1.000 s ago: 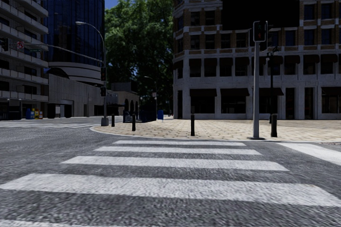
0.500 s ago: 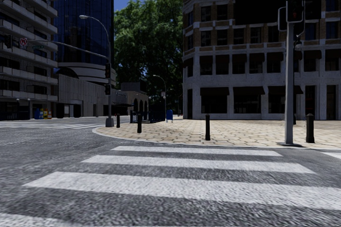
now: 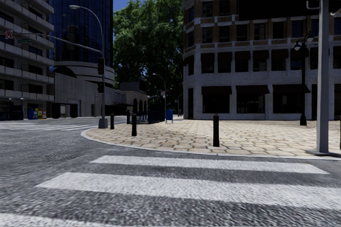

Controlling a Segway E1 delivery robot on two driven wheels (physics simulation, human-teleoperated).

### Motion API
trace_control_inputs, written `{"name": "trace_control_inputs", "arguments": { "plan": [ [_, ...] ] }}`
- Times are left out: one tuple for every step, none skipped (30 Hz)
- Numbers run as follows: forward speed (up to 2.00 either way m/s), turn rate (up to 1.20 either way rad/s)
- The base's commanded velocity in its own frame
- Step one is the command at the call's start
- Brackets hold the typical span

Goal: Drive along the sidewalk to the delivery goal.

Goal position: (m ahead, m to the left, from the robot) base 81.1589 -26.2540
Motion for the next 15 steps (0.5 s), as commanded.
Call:
{"name": "trace_control_inputs", "arguments": {
  "plan": [
    [2.0, 0.0],
    [2.0, 0.0],
    [2.0, 0.0],
    [2.0, 0.0],
    [2.0, 0.0],
    [2.0, 0.0],
    [2.0, 0.0],
    [2.0, 0.0],
    [2.0, 0.0],
    [2.0, 0.0],
    [2.0, 0.0],
    [2.0, 0.0],
    [2.0, 0.0],
    [2.0, 0.0],
    [2.0, 0.0]
  ]
}}
